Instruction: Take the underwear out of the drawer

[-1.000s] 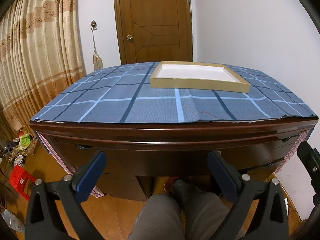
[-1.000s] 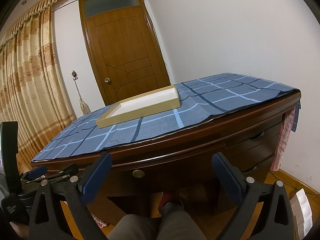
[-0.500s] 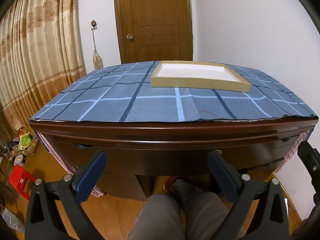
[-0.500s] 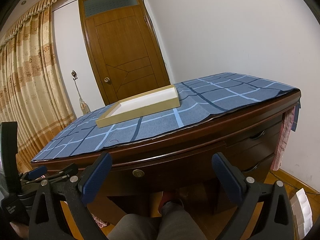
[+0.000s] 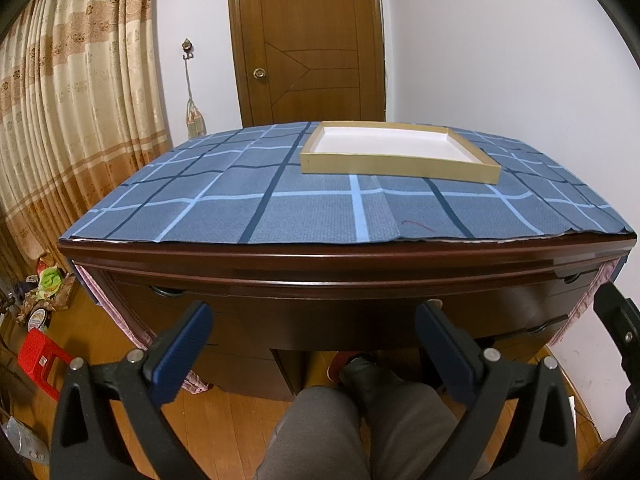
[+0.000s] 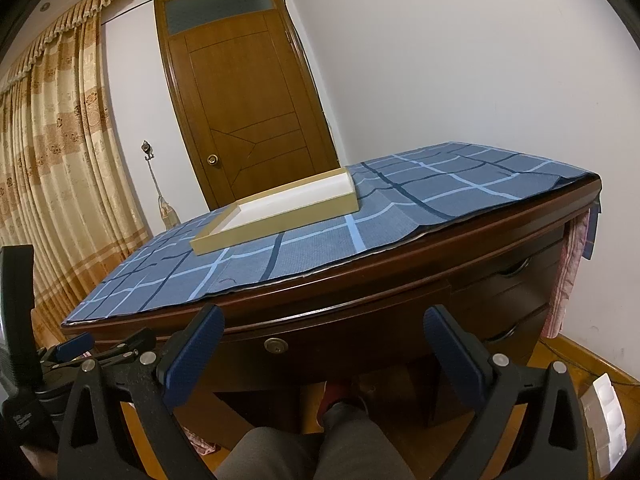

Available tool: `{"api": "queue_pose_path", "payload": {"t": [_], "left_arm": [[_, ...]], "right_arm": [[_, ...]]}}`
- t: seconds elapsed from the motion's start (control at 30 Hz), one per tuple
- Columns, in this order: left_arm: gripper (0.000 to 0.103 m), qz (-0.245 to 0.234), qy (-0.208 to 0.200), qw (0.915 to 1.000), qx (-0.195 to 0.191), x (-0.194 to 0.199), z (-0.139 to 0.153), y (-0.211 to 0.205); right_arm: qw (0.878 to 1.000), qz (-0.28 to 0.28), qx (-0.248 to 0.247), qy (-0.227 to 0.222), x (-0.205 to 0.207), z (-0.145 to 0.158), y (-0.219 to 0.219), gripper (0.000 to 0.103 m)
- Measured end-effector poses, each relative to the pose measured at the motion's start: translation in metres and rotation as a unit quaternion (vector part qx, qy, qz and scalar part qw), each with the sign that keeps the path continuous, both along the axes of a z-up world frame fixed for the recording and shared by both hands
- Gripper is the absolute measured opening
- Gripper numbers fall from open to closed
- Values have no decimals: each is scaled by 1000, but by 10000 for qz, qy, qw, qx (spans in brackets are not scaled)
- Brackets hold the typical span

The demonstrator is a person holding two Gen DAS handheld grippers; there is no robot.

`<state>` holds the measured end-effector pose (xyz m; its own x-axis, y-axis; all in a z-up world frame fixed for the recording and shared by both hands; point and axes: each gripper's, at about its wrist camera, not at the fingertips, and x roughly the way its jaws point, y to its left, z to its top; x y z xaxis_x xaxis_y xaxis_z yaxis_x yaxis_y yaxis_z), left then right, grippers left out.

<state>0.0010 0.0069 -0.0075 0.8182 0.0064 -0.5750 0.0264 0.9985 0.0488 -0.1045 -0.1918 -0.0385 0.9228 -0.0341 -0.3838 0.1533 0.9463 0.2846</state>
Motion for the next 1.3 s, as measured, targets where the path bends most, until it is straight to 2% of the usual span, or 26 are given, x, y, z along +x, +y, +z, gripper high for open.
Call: {"api": "queue_pose_path", "payload": {"t": [0.43, 0.63, 0.73, 0.9, 1.1, 1.3], "left_arm": [[103, -14, 84, 9999, -121, 4, -5, 2], [103, -174, 144, 9993, -294, 15, -16, 7], [103, -344, 143, 9988, -306, 22, -26, 6], [103, -446, 39, 9982, -389, 37, -43, 12], [103, -449, -217, 9979, -403, 49, -52, 11], [103, -385, -138, 9983, -407, 60, -62, 9]], "right_arm": [[9999, -127, -17, -34, 2, -3, -9, 101], [9993, -280, 235, 0, 9, -28, -46, 101], [9991, -374, 210, 60, 16, -43, -65, 101], [9995, -127, 37, 287, 35, -69, -93, 101], [9971, 389, -518, 411, 66, -86, -105, 101], [9953, 810, -161, 512, 97, -104, -130, 101]]}}
